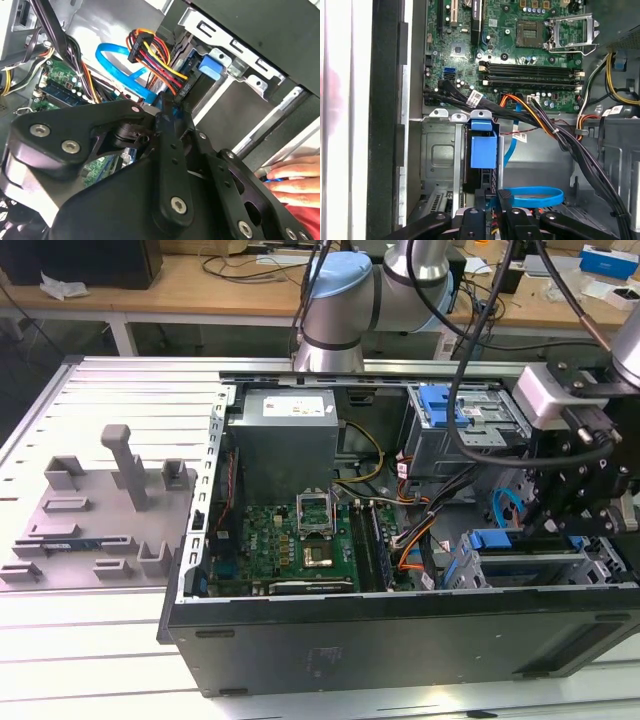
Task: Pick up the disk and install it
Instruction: 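Insert the second disk wire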
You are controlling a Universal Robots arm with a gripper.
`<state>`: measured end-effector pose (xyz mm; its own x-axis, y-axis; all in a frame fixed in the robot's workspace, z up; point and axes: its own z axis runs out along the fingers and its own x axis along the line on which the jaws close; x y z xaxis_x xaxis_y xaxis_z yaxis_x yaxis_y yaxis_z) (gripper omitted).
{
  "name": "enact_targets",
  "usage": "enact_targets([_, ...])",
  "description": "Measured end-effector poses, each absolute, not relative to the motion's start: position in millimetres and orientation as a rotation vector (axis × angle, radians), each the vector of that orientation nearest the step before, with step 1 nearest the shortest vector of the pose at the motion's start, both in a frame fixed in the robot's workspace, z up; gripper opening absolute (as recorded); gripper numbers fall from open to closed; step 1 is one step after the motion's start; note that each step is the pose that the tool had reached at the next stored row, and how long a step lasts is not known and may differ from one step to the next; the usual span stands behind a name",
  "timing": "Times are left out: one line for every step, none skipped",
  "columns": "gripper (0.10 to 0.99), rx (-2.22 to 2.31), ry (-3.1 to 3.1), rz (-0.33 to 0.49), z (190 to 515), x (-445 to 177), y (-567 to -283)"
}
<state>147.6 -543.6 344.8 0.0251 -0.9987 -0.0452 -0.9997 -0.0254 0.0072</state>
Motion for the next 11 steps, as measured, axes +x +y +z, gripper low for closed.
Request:
enact_targets([0.235,-2.230,2.175,0.058,347.2,147.6,-543.6])
enact_targets([0.235,-2.230,2.175,0.058,350.4,147.6,-543.5])
enact_targets([0.235,-2.230,2.175,0.058,356.4,147.6,-543.5])
enact_targets([0.235,-2.230,2.175,0.058,362.2,147.6,-543.4])
enact_targets([0.235,-2.230,2.175,0.058,367.1,147.6,-543.5])
enact_targets([0.235,-2.230,2.175,0.058,369.9,147.6,-543.4])
enact_targets([0.235,-2.230,2.175,0.058,372.1,147.6,-543.4])
enact_targets([0.235,-2.230,2.175,0.058,373.5,147.6,-543.5])
enact_targets([0.235,-2.230,2.175,0.058,373.9,147.6,-543.5])
enact_targets([0.235,-2.230,2.174,0.058,373.9,147.6,-543.5])
enact_targets([0.235,-2.230,2.175,0.058,373.9,147.6,-543.4])
